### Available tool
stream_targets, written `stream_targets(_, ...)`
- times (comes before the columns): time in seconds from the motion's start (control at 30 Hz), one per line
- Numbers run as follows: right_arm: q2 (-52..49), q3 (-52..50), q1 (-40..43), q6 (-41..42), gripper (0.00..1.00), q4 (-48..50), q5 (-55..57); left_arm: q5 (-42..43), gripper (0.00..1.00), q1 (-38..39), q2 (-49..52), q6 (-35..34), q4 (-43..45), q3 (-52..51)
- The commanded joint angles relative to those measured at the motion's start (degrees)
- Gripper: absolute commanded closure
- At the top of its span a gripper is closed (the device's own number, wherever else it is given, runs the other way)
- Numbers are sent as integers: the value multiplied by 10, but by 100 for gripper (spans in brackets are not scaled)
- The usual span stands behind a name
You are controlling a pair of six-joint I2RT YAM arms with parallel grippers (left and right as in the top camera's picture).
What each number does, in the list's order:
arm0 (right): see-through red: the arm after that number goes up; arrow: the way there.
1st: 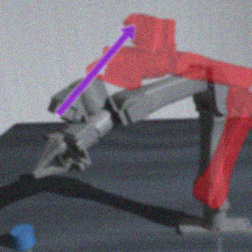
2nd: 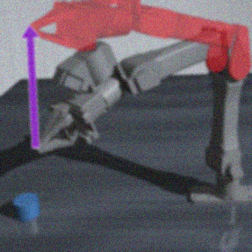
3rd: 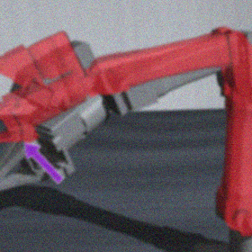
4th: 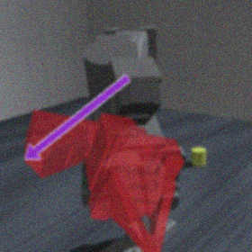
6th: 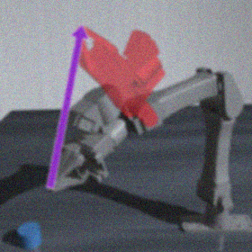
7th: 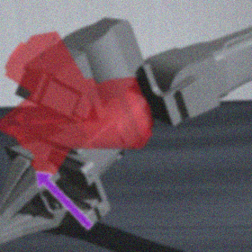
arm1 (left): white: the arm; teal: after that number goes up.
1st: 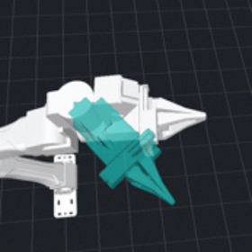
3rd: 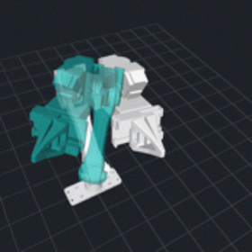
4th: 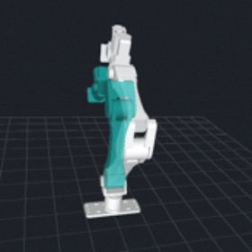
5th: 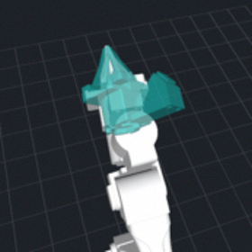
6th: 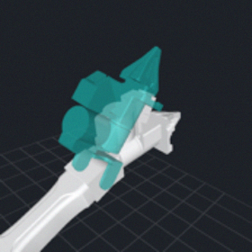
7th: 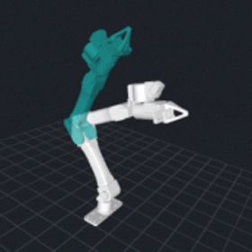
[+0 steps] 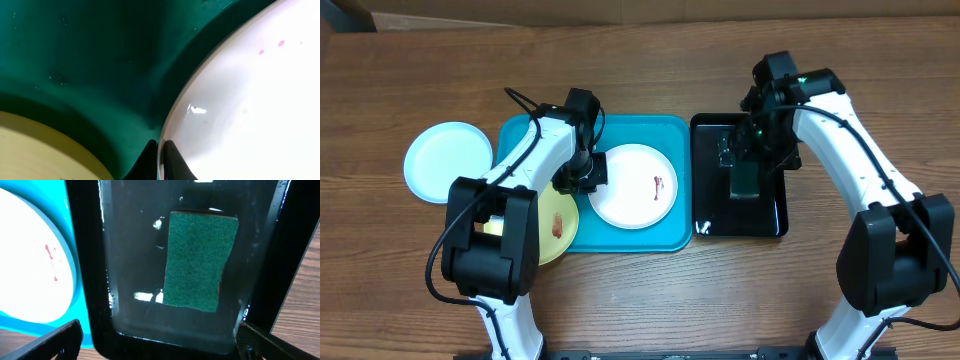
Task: Clean dirty plates on tray and stack at the side
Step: 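Reach the right gripper into the black tray and grasp the sponge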
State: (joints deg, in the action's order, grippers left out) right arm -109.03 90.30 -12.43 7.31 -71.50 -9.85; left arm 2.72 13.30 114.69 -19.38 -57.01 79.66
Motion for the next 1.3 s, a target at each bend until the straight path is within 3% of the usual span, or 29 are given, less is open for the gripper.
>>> stream_targets(0.0, 4, -3, 2, 13, 15, 3, 13, -8, 93, -2, -8, -2, -2, 11)
stream_targets(0.07, 4, -3, 2, 23, 29, 3, 14, -8, 93, -2, -8, -2, -1, 11)
stream_targets(0.17, 4, -3, 2, 53, 31, 3, 40, -8, 93, -2, -8, -2, -2, 11)
stream_targets(0.3, 3, -3, 2, 80, 31, 4, 86, -8, 93, -2, -8, -2, -2, 11)
stream_targets(1.27, -106, -4, -5, 47, 30, 49, 91, -6, 92, -2, -8, -2, -2, 11)
